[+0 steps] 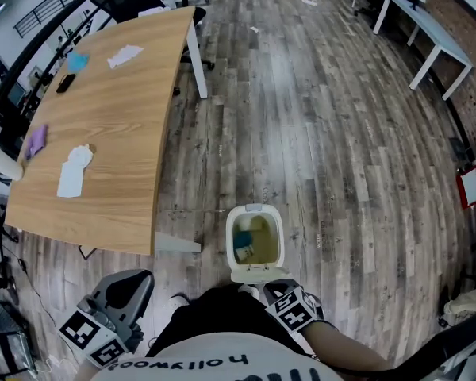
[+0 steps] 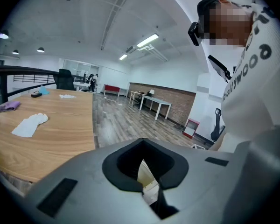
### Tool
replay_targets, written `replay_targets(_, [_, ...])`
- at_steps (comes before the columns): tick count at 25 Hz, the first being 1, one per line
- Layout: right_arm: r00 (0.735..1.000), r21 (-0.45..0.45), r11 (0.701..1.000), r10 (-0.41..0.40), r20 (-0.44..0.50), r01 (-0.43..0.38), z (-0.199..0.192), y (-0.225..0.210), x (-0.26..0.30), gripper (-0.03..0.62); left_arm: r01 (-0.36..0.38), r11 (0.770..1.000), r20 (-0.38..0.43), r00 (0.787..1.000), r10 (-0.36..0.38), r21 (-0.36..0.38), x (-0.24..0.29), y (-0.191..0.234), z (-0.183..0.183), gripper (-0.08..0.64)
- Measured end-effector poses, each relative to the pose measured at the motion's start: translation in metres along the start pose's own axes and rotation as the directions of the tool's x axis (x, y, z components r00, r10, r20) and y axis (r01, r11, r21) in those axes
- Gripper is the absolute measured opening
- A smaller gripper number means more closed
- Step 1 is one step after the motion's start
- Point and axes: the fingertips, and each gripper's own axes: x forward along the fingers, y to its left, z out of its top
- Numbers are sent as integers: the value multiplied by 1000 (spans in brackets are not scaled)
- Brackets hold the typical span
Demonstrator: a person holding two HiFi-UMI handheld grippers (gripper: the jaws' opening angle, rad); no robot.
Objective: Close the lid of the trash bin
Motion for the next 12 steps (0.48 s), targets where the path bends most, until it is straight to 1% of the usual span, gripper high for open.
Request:
replay_targets(2, [1000,-11,1000,6,0,-6,3,-2,2,11,-12,1000,0,1000,12,-10,1,2,-2,5])
replay_targets(5, [1000,4,1000,9,13,-9,12,-7,5,11,-18,1000,-9,1000,18,-6,5,6,-2,5])
replay_targets(8, [1000,12,1000,-6,30,6,20,-15,5,11,-21,1000,-9,1000,21,-10,7,8,-2,5])
replay_targets(12, [999,40,999,-32,42,30,31,-37,6,11,-28,999,-15,999,28,-17,11,11,-3,5])
